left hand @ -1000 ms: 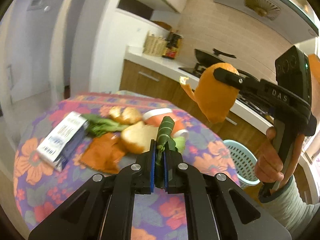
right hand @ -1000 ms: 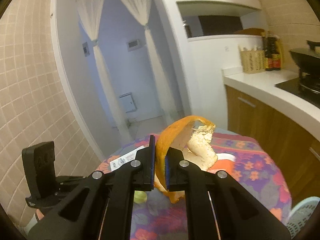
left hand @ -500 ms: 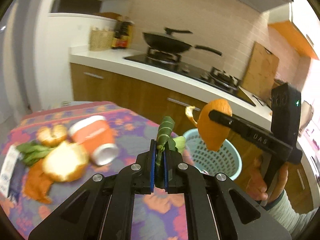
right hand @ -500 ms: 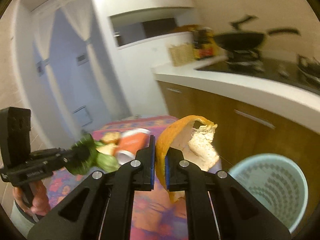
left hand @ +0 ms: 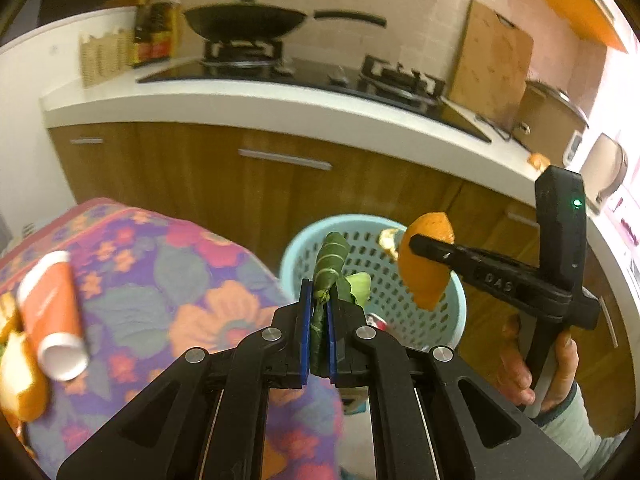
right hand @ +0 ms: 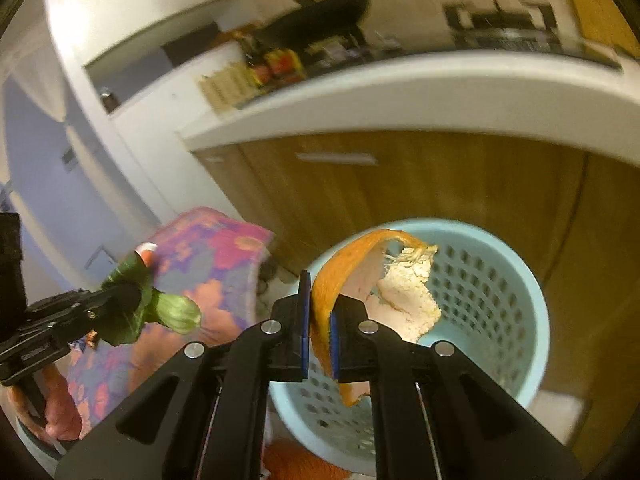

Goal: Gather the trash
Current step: 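Carry the vegetable and peel over the blue wastebasket and open both tools, then move both open tools back over the table scraps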

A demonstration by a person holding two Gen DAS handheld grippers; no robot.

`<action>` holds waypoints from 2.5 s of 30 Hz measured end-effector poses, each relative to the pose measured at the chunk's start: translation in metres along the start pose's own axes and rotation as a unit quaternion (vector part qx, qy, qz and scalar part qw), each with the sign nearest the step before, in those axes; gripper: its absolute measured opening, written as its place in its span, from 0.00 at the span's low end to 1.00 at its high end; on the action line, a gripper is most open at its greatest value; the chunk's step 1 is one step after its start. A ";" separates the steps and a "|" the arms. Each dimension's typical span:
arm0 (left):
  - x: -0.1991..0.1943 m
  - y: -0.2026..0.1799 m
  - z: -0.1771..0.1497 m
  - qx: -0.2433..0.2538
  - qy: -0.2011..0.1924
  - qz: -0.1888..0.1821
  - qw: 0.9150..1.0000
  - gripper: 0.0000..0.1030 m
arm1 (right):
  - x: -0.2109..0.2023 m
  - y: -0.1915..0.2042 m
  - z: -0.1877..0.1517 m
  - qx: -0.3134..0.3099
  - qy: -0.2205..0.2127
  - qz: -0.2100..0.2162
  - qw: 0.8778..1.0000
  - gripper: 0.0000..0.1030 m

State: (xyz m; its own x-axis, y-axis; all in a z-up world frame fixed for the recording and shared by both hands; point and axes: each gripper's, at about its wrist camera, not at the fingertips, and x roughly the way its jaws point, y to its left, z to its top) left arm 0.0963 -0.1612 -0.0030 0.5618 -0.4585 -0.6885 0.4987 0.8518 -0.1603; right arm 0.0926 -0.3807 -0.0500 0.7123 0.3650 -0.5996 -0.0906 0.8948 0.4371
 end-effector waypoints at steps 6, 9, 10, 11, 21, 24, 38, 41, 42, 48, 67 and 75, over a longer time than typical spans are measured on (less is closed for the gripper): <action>0.039 -0.022 0.003 0.019 0.035 -0.006 0.999 0.04 | 0.026 -0.019 -0.016 0.011 0.065 -0.038 0.997 0.05; 0.052 -0.030 0.004 0.025 0.048 -0.009 0.999 0.04 | 0.034 -0.026 -0.021 0.014 0.089 -0.047 0.995 0.06; 0.055 -0.032 0.004 0.026 0.051 -0.010 0.998 0.04 | 0.035 -0.029 -0.023 0.017 0.094 -0.048 0.994 0.06; 0.058 -0.034 0.005 0.027 0.054 -0.010 0.998 0.04 | 0.037 -0.030 -0.024 0.020 0.099 -0.048 0.994 0.06; 0.071 -0.037 0.004 0.023 0.064 -0.008 0.998 0.34 | 0.037 -0.049 -0.028 0.058 0.136 -0.043 0.988 0.30; 0.067 -0.034 0.004 0.018 0.063 -0.007 0.998 0.35 | 0.030 -0.047 -0.025 0.056 0.129 -0.036 0.989 0.30; 0.003 0.001 0.001 -0.021 -0.003 -0.002 1.000 0.38 | 0.004 0.006 -0.007 0.011 0.084 0.007 0.996 0.30; -0.015 0.012 0.001 -0.035 -0.022 0.002 0.999 0.40 | 0.002 0.024 -0.005 -0.005 0.077 0.017 0.997 0.30; -0.022 0.016 0.000 -0.039 -0.029 0.004 0.999 0.40 | 0.002 0.032 -0.004 -0.012 0.076 0.022 0.997 0.30; -0.059 0.043 -0.003 -0.068 -0.064 0.015 0.995 0.43 | 0.004 0.068 -0.002 -0.047 0.071 0.042 0.995 0.30; -0.208 0.202 -0.085 -0.222 -0.151 0.153 0.951 0.63 | 0.037 0.247 -0.008 -0.185 0.087 0.143 0.968 0.31; -0.197 0.256 -0.131 -0.285 -0.118 0.165 0.937 0.63 | 0.075 0.323 -0.039 -0.213 0.132 0.196 0.948 0.39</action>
State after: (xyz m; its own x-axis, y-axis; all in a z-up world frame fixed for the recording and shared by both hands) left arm 0.0270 0.1804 -0.0009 0.7868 -0.1322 -0.6029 -0.1233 0.9235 -0.3633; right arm 0.0899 -0.0540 0.0200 0.3727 0.6918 -0.6185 -0.6246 0.6800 0.3841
